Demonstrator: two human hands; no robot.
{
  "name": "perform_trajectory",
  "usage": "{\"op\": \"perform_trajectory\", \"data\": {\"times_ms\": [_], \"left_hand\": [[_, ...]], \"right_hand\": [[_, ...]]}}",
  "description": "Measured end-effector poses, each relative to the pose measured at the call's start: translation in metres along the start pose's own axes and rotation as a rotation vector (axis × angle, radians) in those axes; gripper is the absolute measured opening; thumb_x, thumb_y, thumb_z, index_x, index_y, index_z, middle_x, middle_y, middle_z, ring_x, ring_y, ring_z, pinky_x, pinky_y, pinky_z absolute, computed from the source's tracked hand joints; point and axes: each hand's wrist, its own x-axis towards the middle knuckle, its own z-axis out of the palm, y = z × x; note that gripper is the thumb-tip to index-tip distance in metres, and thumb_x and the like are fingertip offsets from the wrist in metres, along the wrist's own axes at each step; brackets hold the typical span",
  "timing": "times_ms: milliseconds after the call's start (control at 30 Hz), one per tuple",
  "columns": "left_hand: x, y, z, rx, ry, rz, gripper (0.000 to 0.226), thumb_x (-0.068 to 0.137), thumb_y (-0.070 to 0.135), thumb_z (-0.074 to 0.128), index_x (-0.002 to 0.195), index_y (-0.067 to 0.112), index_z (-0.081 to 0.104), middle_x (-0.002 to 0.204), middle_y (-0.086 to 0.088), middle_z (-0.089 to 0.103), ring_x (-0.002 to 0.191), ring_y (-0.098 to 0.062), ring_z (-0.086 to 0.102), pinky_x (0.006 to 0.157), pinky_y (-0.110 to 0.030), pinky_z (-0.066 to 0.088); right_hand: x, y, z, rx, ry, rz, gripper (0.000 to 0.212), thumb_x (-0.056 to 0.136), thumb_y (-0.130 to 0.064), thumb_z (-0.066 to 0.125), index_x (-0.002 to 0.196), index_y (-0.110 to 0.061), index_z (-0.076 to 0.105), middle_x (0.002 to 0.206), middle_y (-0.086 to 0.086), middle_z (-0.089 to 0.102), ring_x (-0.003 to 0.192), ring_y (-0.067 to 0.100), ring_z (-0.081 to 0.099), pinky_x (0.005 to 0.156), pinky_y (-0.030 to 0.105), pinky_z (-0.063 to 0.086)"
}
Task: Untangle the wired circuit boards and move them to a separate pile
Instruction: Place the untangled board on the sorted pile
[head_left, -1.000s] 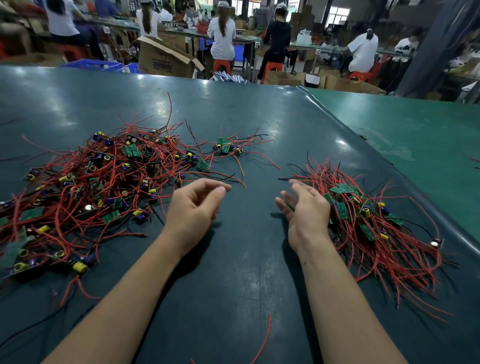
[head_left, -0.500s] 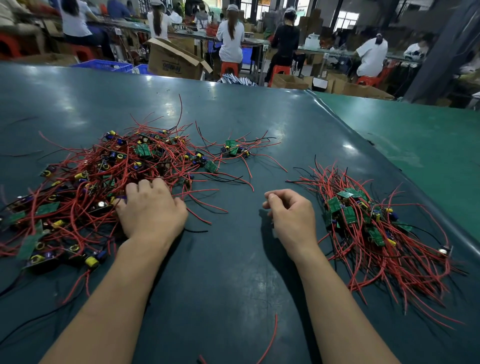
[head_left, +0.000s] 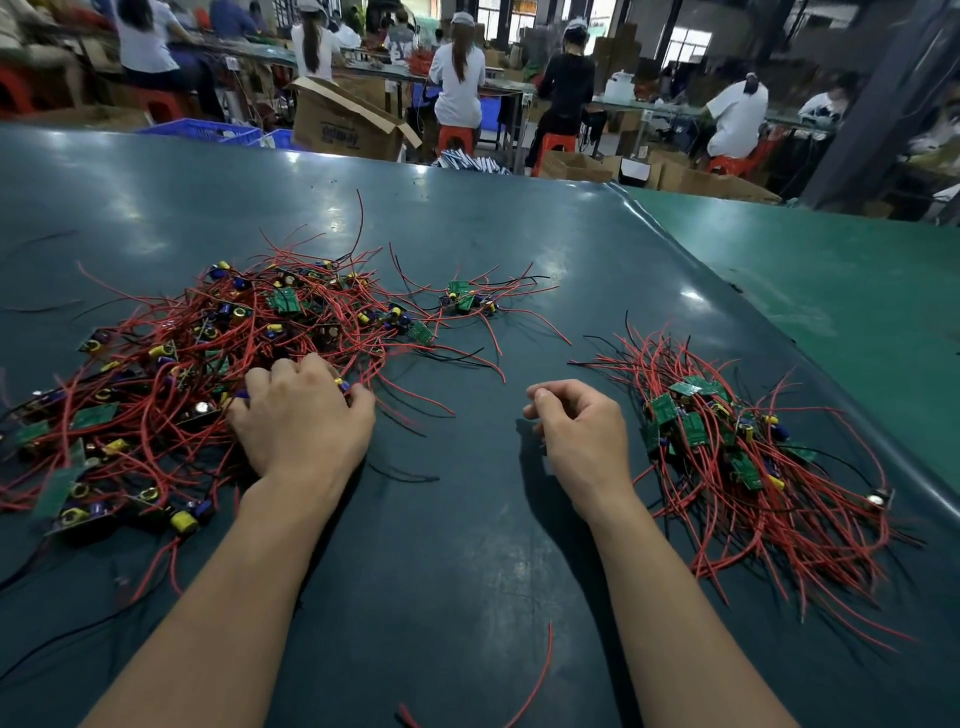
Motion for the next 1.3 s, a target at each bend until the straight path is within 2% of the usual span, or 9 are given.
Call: {"op": "perform_trajectory", "data": {"times_ms": [100, 267, 467, 633, 867, 933, 1000, 1133, 1300], "left_hand": [[-0.006, 0.006, -0.004, -0.132, 0.111, 0.03, 0.023, 0.087, 0.035, 0.061, 0.099, 0.017, 0.066, 0.097, -0.011, 0.067, 0.103, -0.036, 0.054, 0.092, -0.048, 0.037], [-0.005, 0.007, -0.002, -0.26, 0.146, 0.107, 0.028, 0.086, 0.018, 0.06, 0.113, 0.01, 0.061, 0.107, -0.016, 0.065, 0.092, -0.04, 0.06, 0.083, -0.047, 0.044], [-0.011, 0.014, -0.009, -0.517, 0.499, 0.253, 0.026, 0.087, 0.015, 0.063, 0.111, 0.007, 0.057, 0.103, -0.014, 0.063, 0.087, -0.035, 0.062, 0.07, -0.045, 0.048], [-0.013, 0.019, -0.007, -0.614, 0.656, 0.475, 0.02, 0.091, 0.011, 0.065, 0.108, 0.002, 0.06, 0.093, -0.013, 0.061, 0.082, -0.028, 0.059, 0.075, -0.039, 0.051], [-0.023, 0.032, -0.004, -0.725, 0.559, 0.794, 0.018, 0.085, -0.008, 0.063, 0.101, -0.002, 0.064, 0.094, -0.017, 0.06, 0.088, -0.029, 0.059, 0.082, -0.034, 0.051], [-0.029, 0.036, -0.006, -0.786, 0.513, 0.908, 0.022, 0.087, -0.007, 0.063, 0.105, 0.004, 0.062, 0.098, -0.017, 0.062, 0.091, -0.028, 0.061, 0.088, -0.03, 0.05], [-0.034, 0.04, -0.005, -0.826, 0.404, 1.003, 0.031, 0.084, -0.009, 0.065, 0.109, 0.008, 0.06, 0.101, -0.018, 0.064, 0.094, -0.028, 0.063, 0.09, -0.031, 0.051], [-0.04, 0.046, -0.002, -0.791, 0.194, 1.133, 0.037, 0.079, -0.016, 0.067, 0.111, 0.003, 0.068, 0.106, -0.017, 0.067, 0.101, -0.028, 0.066, 0.089, -0.037, 0.053], [-0.038, 0.047, -0.005, -0.638, 0.443, 1.084, 0.011, 0.082, 0.0, 0.072, 0.089, 0.007, 0.077, 0.096, -0.009, 0.07, 0.095, -0.031, 0.064, 0.084, -0.043, 0.05]], "right_hand": [[0.0, 0.0, 0.0, 0.002, 0.002, 0.002, 0.015, 0.091, -0.017, 0.06, 0.081, -0.021, 0.071, 0.066, -0.011, 0.07, 0.059, 0.003, 0.06, 0.064, 0.032, 0.053], [0.002, 0.0, 0.001, 0.012, 0.002, 0.009, 0.015, 0.09, -0.018, 0.061, 0.08, -0.022, 0.07, 0.065, -0.011, 0.07, 0.059, 0.004, 0.061, 0.065, 0.031, 0.053], [0.0, -0.003, -0.001, 0.025, -0.004, 0.01, 0.015, 0.09, -0.018, 0.06, 0.08, -0.022, 0.07, 0.067, -0.008, 0.07, 0.061, 0.007, 0.063, 0.064, 0.028, 0.052], [-0.001, -0.005, -0.001, 0.018, -0.006, 0.011, 0.014, 0.091, -0.018, 0.061, 0.08, -0.022, 0.07, 0.068, -0.007, 0.07, 0.061, 0.007, 0.063, 0.064, 0.027, 0.052], [-0.003, -0.012, -0.002, 0.055, -0.038, 0.017, 0.014, 0.093, -0.016, 0.06, 0.084, -0.017, 0.071, 0.071, -0.003, 0.071, 0.061, 0.011, 0.061, 0.058, 0.029, 0.05], [-0.006, -0.021, -0.005, 0.344, -0.16, 0.102, 0.014, 0.094, -0.02, 0.061, 0.087, -0.012, 0.07, 0.073, 0.001, 0.072, 0.057, 0.013, 0.059, 0.047, 0.024, 0.045], [-0.01, -0.029, -0.006, 0.632, -0.371, 0.232, 0.035, 0.092, -0.039, 0.058, 0.097, -0.006, 0.068, 0.078, 0.006, 0.072, 0.055, 0.014, 0.063, 0.041, 0.021, 0.043], [-0.015, -0.034, -0.005, 0.716, -0.533, 0.249, 0.039, 0.082, -0.041, 0.063, 0.102, -0.007, 0.067, 0.08, 0.006, 0.068, 0.059, 0.013, 0.06, 0.041, 0.019, 0.039], [-0.012, -0.033, -0.008, 0.828, -0.336, 0.229, 0.025, 0.081, -0.013, 0.067, 0.105, -0.016, 0.071, 0.079, -0.003, 0.067, 0.063, 0.006, 0.058, 0.044, 0.015, 0.042]]}}
